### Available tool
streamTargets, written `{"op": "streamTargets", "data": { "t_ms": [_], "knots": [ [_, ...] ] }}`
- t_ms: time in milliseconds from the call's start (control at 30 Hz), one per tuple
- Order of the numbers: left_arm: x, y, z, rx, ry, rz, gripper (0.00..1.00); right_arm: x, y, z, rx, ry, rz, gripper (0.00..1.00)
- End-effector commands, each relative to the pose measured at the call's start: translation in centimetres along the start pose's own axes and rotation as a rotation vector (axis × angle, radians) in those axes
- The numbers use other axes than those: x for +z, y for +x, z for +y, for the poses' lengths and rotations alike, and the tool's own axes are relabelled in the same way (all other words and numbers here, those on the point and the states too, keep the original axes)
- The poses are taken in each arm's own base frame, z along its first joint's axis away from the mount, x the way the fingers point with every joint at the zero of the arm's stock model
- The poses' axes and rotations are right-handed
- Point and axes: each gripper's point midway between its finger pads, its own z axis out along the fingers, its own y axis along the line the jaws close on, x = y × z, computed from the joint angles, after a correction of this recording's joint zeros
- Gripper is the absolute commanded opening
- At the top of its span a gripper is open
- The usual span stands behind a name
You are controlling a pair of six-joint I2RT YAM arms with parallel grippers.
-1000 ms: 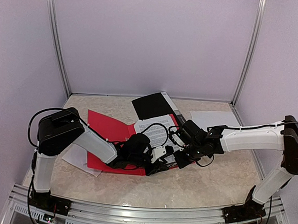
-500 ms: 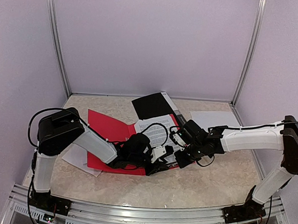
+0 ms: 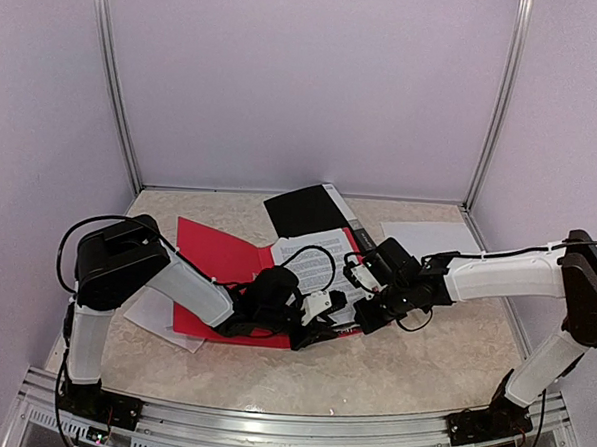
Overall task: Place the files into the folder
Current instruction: Clamp the file and folder together.
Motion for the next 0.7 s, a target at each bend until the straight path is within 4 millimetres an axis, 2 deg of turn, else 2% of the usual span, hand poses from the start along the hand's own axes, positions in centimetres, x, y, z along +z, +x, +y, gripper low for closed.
{"op": "streamTargets", "data": {
  "t_ms": [0,267,667],
  "knots": [
    [0.1,5.0,-2.2,-0.015,0.088,0.129,0.25,2.2,3.0,-2.0,-0.013,0.044,0.103,0.0],
    [0.1,5.0,-2.4,0.005,0.093,0.138,0.25,3.6,3.6,-3.3,-0.011,0.053,0.131,0.0],
    [0.1,5.1,-2.7,0.014,0.105,0.142,0.24,4.9,4.1,-3.7,-0.011,0.02,0.165,0.0]
  ]
}}
